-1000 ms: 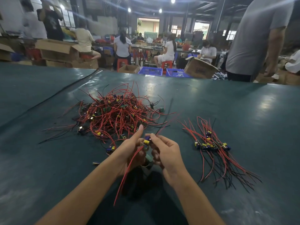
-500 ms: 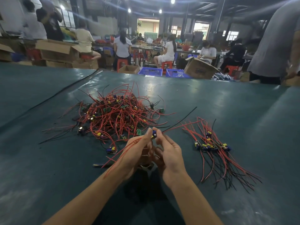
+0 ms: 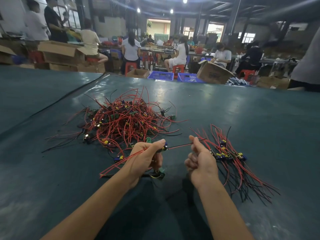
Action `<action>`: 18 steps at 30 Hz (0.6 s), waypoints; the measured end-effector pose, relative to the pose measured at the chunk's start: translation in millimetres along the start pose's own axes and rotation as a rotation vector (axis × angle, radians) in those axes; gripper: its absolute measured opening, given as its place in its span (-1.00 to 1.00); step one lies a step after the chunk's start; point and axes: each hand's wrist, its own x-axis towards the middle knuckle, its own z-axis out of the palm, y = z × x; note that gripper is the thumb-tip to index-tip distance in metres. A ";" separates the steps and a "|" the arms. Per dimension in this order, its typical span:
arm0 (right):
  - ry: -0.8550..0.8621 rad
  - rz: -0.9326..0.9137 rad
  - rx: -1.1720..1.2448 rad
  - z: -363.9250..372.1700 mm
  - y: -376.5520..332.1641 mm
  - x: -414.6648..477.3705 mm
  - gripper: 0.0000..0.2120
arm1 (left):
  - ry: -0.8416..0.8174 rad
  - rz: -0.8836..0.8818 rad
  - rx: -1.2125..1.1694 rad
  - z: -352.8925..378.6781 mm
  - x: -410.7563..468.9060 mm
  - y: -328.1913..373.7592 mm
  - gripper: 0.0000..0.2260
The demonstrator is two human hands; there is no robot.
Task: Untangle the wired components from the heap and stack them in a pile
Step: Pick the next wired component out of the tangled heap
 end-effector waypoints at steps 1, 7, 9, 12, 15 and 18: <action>0.003 -0.015 -0.015 -0.5 -0.5 0.3 -0.86 | 0.002 -0.013 -0.021 -0.3 -0.2 0.8 -0.56; -0.138 -0.033 -0.210 10.1 12.3 -14.9 -0.74 | 0.002 -0.035 0.005 2.3 -0.7 0.9 -0.52; -0.237 -0.030 -0.304 16.5 18.9 -23.5 -0.71 | -0.015 -0.042 0.016 5.0 -1.4 0.1 -0.54; -0.259 -0.036 -0.326 21.8 22.6 -28.3 -0.64 | 0.010 -0.052 0.037 3.6 0.5 -1.3 -0.54; -0.179 -0.095 -0.338 17.7 17.2 -21.9 -0.62 | -0.025 -0.035 0.080 2.0 0.0 -3.0 -0.50; -0.121 -0.102 -0.212 7.9 6.4 -11.6 -0.59 | -0.075 -0.024 0.075 2.7 -2.5 -0.1 -0.54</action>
